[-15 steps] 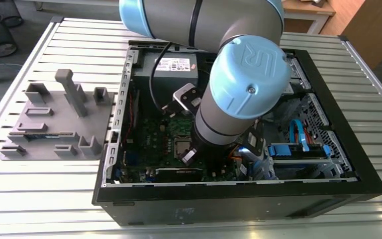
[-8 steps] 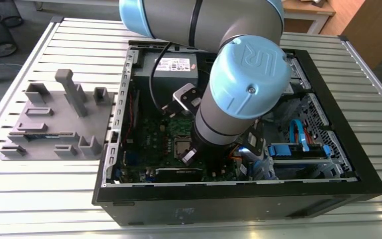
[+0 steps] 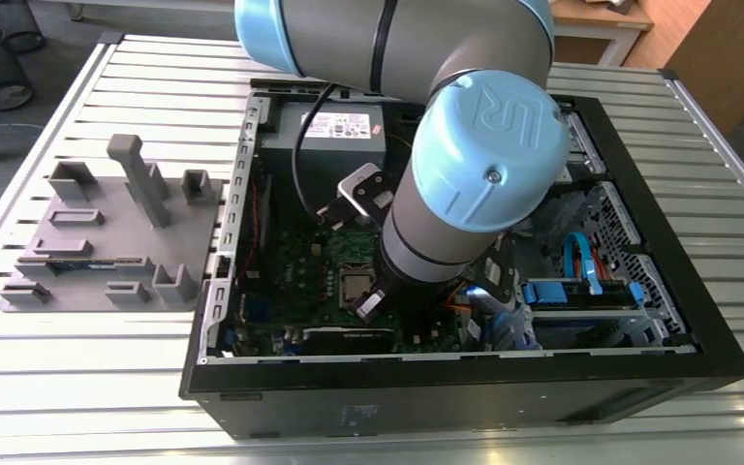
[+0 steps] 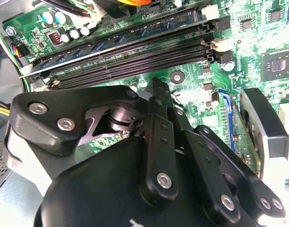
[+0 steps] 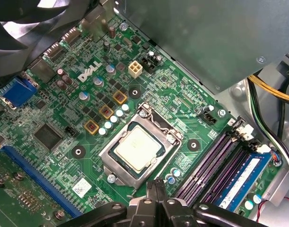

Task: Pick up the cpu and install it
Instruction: 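Install the first cpu locking lever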

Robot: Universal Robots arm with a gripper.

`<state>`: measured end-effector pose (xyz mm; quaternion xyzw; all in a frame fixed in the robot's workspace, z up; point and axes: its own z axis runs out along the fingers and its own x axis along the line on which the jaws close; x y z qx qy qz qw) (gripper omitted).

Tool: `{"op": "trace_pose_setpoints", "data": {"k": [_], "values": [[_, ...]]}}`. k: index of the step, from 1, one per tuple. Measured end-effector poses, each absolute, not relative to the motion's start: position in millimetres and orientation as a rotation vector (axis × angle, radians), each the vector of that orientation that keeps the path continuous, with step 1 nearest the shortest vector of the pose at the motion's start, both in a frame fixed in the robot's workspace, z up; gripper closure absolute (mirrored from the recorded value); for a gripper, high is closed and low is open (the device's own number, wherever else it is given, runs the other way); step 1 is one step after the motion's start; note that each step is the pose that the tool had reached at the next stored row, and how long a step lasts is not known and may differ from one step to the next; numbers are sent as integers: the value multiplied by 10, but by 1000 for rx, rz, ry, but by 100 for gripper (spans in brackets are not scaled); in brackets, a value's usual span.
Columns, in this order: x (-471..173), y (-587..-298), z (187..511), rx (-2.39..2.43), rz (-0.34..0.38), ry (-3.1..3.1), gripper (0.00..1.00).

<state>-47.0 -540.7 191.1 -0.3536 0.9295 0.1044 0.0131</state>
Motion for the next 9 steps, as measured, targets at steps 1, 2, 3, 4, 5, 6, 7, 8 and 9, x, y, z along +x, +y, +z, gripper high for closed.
{"op": "trace_pose_setpoints", "data": {"k": [1,2,3,4,5,6,7,8,9], "values": [[-470,-5407,1911,-1102,325,2896,89],[-470,-5407,1910,-1102,325,2896,89],[-470,-5407,1910,-1102,325,2896,89],[-470,-5407,1911,-1102,325,2896,89],[-470,-5407,1917,-1102,325,2896,89],[-470,-5406,1927,-1102,326,2896,89],[-470,-5406,1938,-1102,326,2895,89],[-470,-5406,1949,-1102,326,2896,89],[-470,-5406,1962,-1102,325,2896,89]]}}
